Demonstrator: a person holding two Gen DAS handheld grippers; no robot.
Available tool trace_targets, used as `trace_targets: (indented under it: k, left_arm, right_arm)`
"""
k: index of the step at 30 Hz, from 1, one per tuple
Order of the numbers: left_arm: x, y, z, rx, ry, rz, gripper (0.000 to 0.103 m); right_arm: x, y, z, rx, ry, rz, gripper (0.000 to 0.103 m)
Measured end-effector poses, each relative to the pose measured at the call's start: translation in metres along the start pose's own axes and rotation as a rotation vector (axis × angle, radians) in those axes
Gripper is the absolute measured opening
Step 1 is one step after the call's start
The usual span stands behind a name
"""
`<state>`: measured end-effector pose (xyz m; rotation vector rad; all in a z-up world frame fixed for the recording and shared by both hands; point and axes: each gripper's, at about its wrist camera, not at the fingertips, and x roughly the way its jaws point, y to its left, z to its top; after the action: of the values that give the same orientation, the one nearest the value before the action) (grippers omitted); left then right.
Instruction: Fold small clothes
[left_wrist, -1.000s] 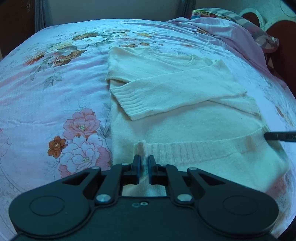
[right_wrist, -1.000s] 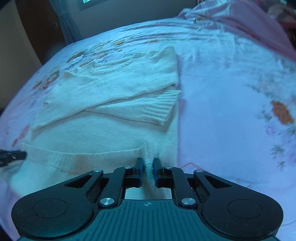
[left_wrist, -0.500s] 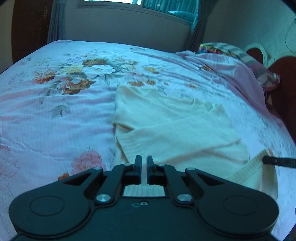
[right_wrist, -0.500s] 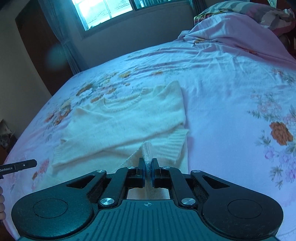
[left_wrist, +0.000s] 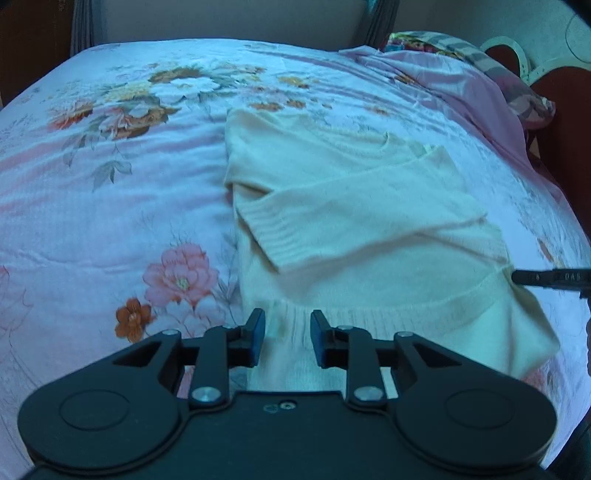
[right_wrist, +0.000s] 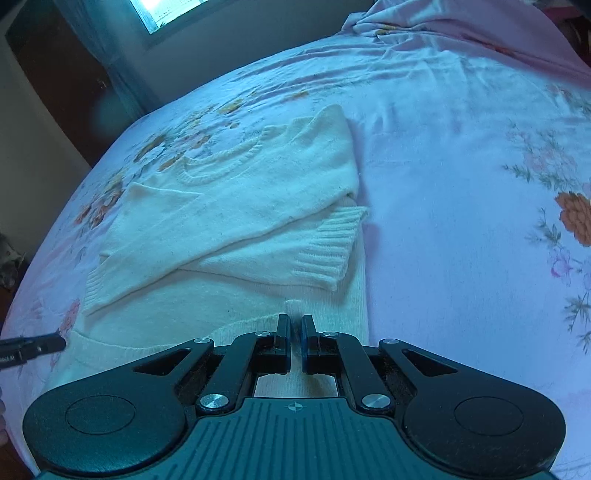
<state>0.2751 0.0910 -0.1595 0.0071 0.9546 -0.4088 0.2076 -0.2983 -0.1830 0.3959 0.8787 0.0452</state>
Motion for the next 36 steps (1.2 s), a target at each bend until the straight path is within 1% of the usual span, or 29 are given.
trace_targets:
  k: [2, 5, 8, 9, 10, 12, 13, 14, 15, 16, 17, 18, 19, 20, 22, 26, 28, 29, 30, 31, 32, 33, 34, 36]
  left_arm:
    - [0.005, -0.002, -0.005, 0.018, 0.023, 0.015, 0.025]
    - [0.01, 0.0, -0.009, 0.004, 0.031, 0.047, 0.028]
    - [0.007, 0.003, -0.01, -0.011, 0.019, 0.081, 0.04]
    - [0.004, 0.003, -0.01, -0.016, 0.008, 0.07, 0.048]
    - [0.004, 0.003, -0.01, -0.02, 0.005, 0.049, 0.049]
    - [0.007, -0.002, -0.01, 0.003, 0.006, 0.041, 0.046]
    - [0.009, -0.004, -0.01, 0.018, 0.009, 0.04, 0.041]
    - [0.011, -0.006, -0.011, 0.029, 0.01, 0.046, 0.037]
    - [0.011, -0.009, -0.011, 0.042, 0.002, 0.062, 0.033]
    - [0.009, -0.012, -0.012, 0.058, -0.013, 0.086, 0.031]
    - [0.005, -0.016, -0.014, 0.077, -0.034, 0.107, 0.031]
    - [0.001, -0.02, -0.015, 0.097, -0.061, 0.14, 0.036]
    - [-0.002, -0.022, -0.015, 0.107, -0.076, 0.159, 0.038]
    - [-0.004, -0.024, -0.015, 0.117, -0.085, 0.155, 0.039]
    - [0.0, -0.025, -0.012, 0.131, -0.067, 0.126, 0.039]
    - [0.018, -0.017, -0.007, 0.112, -0.018, 0.108, 0.04]
    - [0.023, -0.013, -0.005, 0.107, -0.005, 0.082, 0.038]
    - [0.023, -0.012, -0.005, 0.108, -0.001, 0.07, 0.037]
    - [0.022, -0.011, -0.005, 0.105, 0.001, 0.055, 0.03]
    - [0.02, -0.011, -0.005, 0.1, 0.006, 0.033, 0.019]
    - [0.016, -0.013, -0.008, 0.107, 0.007, 0.013, 0.015]
    - [0.014, -0.016, -0.011, 0.127, 0.006, 0.011, 0.013]
    - [0.014, -0.02, -0.014, 0.152, 0.013, 0.004, 0.012]
    - [0.016, -0.021, -0.018, 0.164, 0.019, 0.001, 0.013]
  right_arm:
    - [0.001, 0.001, -0.001, -0.015, 0.009, -0.002, 0.004]
    - [0.0, 0.002, -0.001, -0.02, 0.008, -0.01, 0.004]
    - [0.0, 0.001, -0.001, -0.011, 0.013, -0.009, 0.006]
    - [0.0, 0.001, -0.001, -0.012, 0.01, -0.006, 0.007]
    - [0.0, 0.002, -0.002, -0.017, 0.012, -0.006, 0.009]
    - [0.002, 0.002, -0.003, -0.024, 0.017, -0.013, 0.011]
    - [0.002, 0.002, -0.004, -0.022, 0.017, -0.012, 0.011]
    - [0.002, 0.002, -0.004, -0.017, 0.016, -0.011, 0.011]
    - [0.001, 0.002, -0.004, -0.013, 0.012, -0.013, 0.011]
    - [0.0, 0.002, -0.004, -0.011, 0.01, -0.012, 0.011]
    - [0.0, 0.001, -0.005, -0.008, 0.013, -0.008, 0.011]
    - [0.0, 0.002, -0.006, -0.009, 0.014, -0.008, 0.011]
    - [0.0, 0.002, -0.006, -0.014, 0.014, -0.011, 0.012]
    - [0.0, 0.002, -0.006, -0.019, 0.013, -0.01, 0.012]
    - [0.0, 0.001, -0.007, -0.016, 0.014, -0.009, 0.012]
    - [0.0, 0.001, -0.008, -0.005, 0.012, -0.007, 0.012]
    - [0.0, 0.001, -0.008, -0.003, 0.012, -0.006, 0.012]
    - [0.0, 0.001, -0.008, -0.003, 0.012, -0.006, 0.012]
    - [0.0, 0.001, -0.007, -0.004, 0.014, -0.007, 0.012]
    - [0.0, 0.001, -0.007, -0.005, 0.015, -0.008, 0.012]
    - [0.001, 0.001, -0.006, -0.008, 0.015, -0.008, 0.012]
    - [0.001, 0.001, -0.006, -0.012, 0.014, -0.01, 0.012]
    - [0.001, 0.001, -0.006, -0.015, 0.013, -0.011, 0.013]
    - [0.002, 0.0, -0.006, -0.016, 0.015, -0.012, 0.013]
